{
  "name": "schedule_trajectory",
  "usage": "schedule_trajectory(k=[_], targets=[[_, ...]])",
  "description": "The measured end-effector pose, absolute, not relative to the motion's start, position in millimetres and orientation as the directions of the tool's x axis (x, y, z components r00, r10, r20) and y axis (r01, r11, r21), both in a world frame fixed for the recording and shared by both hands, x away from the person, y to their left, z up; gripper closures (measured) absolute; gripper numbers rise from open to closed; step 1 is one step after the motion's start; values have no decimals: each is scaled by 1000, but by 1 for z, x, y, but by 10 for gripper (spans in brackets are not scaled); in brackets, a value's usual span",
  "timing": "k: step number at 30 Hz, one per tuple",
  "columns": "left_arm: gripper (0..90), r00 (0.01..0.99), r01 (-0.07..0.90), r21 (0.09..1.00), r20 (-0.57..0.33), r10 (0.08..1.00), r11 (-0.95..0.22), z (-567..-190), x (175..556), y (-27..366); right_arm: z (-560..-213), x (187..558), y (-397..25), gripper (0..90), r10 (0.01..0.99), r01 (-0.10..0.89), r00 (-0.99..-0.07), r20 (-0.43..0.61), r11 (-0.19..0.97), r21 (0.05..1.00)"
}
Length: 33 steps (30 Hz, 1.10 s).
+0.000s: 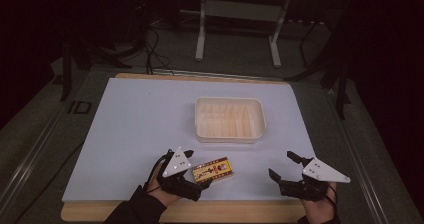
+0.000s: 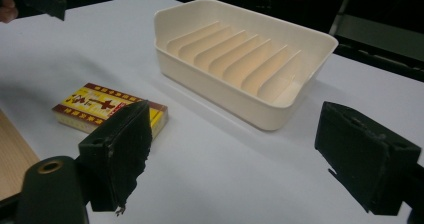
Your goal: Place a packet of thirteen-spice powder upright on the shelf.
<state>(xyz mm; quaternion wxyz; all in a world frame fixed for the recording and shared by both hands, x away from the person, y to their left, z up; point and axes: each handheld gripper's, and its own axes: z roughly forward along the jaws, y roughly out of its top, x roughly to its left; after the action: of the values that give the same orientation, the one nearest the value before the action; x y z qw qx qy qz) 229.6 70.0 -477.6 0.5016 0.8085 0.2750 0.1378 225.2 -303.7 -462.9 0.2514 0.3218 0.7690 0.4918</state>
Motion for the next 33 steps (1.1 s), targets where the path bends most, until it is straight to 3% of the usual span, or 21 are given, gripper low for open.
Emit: schedule_trajectory(k=[14, 28, 31, 33], targets=[[8, 825, 289, 880, -30, 564, -377, -493, 241, 43, -465, 227, -303, 148, 733, 257, -678, -56, 308, 916], [63, 820, 339, 832, -34, 571, -439, -518, 259, 34, -467, 228, -302, 148, 709, 273, -705, -30, 310, 911], [160, 830, 329, 818, -13, 557, -472, -524, 262, 33, -468, 228, -302, 148, 706, 277, -708, -22, 307, 910], [160, 834, 320, 802, 14, 551, -505, -527, 264, 31, -468, 228, -302, 148, 704, 279, -710, -19, 306, 910]])
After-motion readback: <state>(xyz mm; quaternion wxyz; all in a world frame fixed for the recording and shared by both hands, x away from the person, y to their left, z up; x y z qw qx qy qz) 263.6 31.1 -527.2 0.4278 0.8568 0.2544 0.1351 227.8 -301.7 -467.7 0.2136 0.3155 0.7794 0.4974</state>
